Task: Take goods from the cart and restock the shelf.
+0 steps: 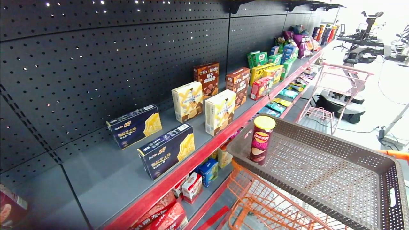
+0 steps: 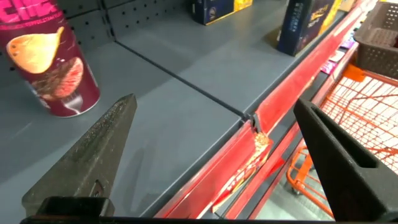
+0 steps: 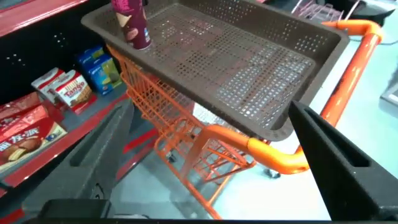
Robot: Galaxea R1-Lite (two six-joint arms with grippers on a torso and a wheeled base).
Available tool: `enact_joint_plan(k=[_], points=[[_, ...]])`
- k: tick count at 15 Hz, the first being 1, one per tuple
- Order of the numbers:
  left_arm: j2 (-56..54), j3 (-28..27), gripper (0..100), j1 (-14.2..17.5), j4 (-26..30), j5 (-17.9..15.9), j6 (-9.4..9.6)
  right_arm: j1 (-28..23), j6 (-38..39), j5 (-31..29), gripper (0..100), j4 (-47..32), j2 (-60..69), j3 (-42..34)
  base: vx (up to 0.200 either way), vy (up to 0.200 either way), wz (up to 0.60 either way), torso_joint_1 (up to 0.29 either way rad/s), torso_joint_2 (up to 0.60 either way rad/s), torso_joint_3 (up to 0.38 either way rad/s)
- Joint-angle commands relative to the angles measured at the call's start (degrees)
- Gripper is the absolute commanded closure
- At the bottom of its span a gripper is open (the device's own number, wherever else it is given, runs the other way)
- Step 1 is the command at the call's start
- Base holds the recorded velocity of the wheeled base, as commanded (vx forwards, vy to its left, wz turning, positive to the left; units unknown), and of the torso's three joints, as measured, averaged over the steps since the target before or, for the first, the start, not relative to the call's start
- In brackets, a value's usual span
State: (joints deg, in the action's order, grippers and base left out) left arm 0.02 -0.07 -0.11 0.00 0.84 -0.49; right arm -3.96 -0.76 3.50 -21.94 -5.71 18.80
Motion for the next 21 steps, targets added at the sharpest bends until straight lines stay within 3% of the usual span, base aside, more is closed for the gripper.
enact_joint_plan(k=[1, 5, 7, 9, 13, 16, 21], points=[[0.1, 0.1, 0, 0.0, 0.0, 0.0, -0.04, 0.7, 0.8, 0.0, 0, 0.3, -3.9, 0.5, 0.000, 0.000, 0.00, 0.000, 0.00, 0.000], [0.1, 0.1, 0, 0.0, 0.0, 0.0, -0.04, -0.8, 4.2, -11.0, 0, 20.2, -29.9, -0.1, 0.000, 0.000, 0.00, 0.000, 0.00, 0.000], [0.1, 0.0, 0, -0.1, 0.0, 0.0, -0.04, -0.4, 3.3, -11.8, 0, 30.4, -38.2, -2.7, 0.000, 0.000, 0.00, 0.000, 0.00, 0.000], [0.1, 0.1, 0, -0.1, 0.0, 0.0, -0.04, 0.1, 2.2, -6.0, 0, 41.5, -49.1, -5.0, 0.000, 0.000, 0.00, 0.000, 0.00, 0.000], [0.1, 0.0, 0, 0.0, 0.0, 0.0, -0.04, -0.6, 1.6, 5.4, 0, 55.5, -62.0, -4.6, 0.000, 0.000, 0.00, 0.000, 0.00, 0.000], [0.1, 0.1, 0, -0.1, 0.0, 0.0, -0.04, -0.6, -0.6, 7.0, 0, 64.1, -70.6, -4.2, 0.000, 0.000, 0.00, 0.000, 0.00, 0.000], [0.1, 0.0, 0, 0.0, 0.0, 0.0, -0.04, -1.6, -1.7, 21.1, 0, 70.4, -77.1, -0.6, 0.000, 0.000, 0.00, 0.000, 0.00, 0.000]])
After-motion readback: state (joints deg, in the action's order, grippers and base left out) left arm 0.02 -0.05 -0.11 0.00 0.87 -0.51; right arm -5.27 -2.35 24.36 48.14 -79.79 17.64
